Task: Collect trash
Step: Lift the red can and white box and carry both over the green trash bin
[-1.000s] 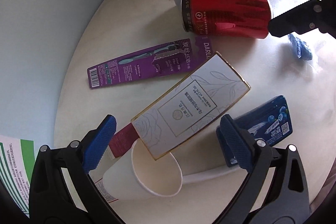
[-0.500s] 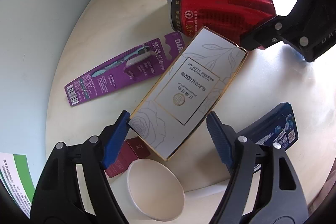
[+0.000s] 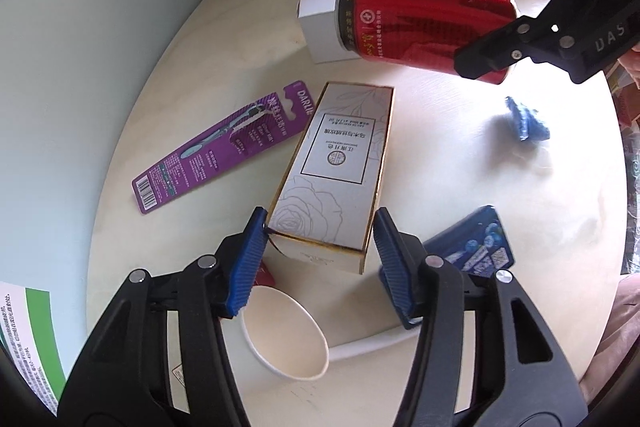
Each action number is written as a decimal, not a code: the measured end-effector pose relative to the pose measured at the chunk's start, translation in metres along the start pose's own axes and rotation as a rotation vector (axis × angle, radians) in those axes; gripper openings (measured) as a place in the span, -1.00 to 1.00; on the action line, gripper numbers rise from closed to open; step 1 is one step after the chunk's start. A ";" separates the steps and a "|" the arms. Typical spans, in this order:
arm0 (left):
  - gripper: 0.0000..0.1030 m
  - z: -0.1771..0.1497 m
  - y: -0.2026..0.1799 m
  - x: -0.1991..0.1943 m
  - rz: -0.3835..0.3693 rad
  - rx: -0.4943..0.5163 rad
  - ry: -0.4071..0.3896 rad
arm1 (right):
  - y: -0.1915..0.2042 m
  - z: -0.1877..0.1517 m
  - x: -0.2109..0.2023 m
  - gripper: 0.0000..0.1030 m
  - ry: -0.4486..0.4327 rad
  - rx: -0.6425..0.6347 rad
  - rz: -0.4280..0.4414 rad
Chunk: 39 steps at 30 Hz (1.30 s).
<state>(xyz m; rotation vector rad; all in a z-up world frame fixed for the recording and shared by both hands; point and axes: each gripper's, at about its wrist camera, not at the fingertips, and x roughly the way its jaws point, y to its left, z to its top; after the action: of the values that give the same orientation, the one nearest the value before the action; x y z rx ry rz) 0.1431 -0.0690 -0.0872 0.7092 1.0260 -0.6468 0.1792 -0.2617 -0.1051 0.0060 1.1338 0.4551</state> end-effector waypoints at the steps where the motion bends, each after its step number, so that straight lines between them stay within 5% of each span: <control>1: 0.00 -0.002 -0.003 -0.005 0.007 0.003 -0.007 | 0.000 -0.003 -0.004 0.28 -0.005 0.002 0.000; 12: -0.05 -0.005 -0.008 -0.055 -0.004 -0.088 -0.059 | 0.013 -0.026 -0.048 0.28 -0.073 0.050 -0.017; 24: -0.05 0.008 -0.018 -0.077 0.041 -0.075 -0.121 | 0.032 -0.063 -0.101 0.28 -0.156 0.097 -0.084; 39: -0.05 -0.010 -0.108 -0.133 -0.047 0.122 -0.220 | 0.065 -0.205 -0.169 0.28 -0.225 0.331 -0.245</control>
<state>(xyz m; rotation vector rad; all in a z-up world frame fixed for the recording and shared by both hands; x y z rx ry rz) 0.0053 -0.1079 0.0073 0.7047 0.8075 -0.8145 -0.0802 -0.3080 -0.0312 0.2007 0.9623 0.0432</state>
